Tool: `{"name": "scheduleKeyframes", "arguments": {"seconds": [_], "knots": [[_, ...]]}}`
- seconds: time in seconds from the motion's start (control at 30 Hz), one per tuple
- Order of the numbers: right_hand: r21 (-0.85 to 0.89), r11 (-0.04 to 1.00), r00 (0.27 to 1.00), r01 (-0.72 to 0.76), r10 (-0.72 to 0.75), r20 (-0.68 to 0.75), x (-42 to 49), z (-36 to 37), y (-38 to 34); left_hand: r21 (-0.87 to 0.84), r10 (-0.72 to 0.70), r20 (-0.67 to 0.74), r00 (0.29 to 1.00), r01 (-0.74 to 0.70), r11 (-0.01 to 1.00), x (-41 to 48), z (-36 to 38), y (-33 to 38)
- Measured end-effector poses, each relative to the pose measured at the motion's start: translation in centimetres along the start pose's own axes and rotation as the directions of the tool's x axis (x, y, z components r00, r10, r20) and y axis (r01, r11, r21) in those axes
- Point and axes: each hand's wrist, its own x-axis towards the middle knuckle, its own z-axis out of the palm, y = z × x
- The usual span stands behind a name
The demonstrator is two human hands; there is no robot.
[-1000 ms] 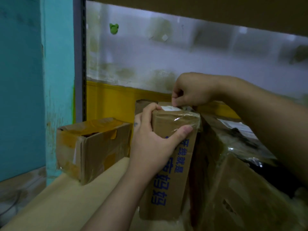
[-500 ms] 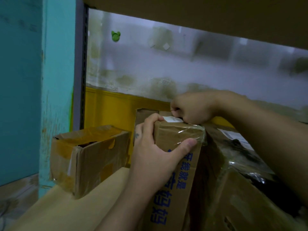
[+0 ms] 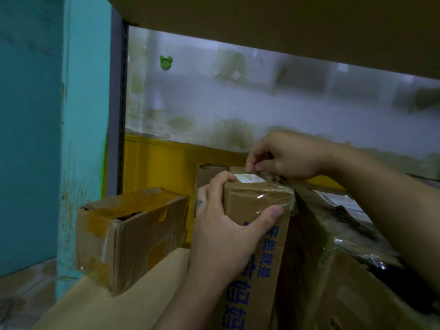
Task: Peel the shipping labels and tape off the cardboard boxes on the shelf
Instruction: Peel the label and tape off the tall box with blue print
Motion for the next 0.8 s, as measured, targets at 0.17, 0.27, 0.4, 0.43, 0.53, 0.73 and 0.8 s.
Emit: {"name": "scheduleKeyframes", "arguments": {"seconds": [0.17,0.27,0.4,0.43,0.53,0.73,0.8], "knots": [[-0.079,0.997,1.0,0.024,-0.025,-0.017,-0.1,-0.4,-0.2,0.004,-0.013,0.012,1.0,0.013,1.0,-0.1,-0.2,0.2],[-0.17,0.985,0.997,0.042,-0.053,-0.062,-0.6,-0.6,-0.5,0.012,0.005,-0.008,1.0,-0.005,1.0,-0.1,0.0,-0.1],[-0.126,0.983,0.959,0.135,-0.162,-0.235,-1.2,-1.0,-1.3,0.004,0.01,-0.026,1.0,-0.01,1.0,0.1,0.3,-0.2],[-0.108,0.982,0.949,0.156,-0.179,-0.259,-1.2,-0.9,-1.5,0.0,0.014,-0.03,0.999,-0.014,1.0,0.1,0.3,-0.2],[0.027,0.988,0.969,0.153,-0.144,-0.2,-1.2,-0.6,-1.8,-0.003,0.027,-0.036,0.999,-0.027,1.0,0.1,0.2,-0.3],[0.123,0.992,0.994,0.036,-0.022,-0.109,-0.8,-0.3,-0.7,0.002,0.042,-0.043,0.998,-0.042,0.999,0.1,0.2,-0.5],[0.117,0.993,0.997,-0.019,0.027,-0.071,-0.6,-0.2,-0.3,0.001,0.046,-0.042,0.998,-0.046,0.999,0.2,0.3,-0.6]]}}
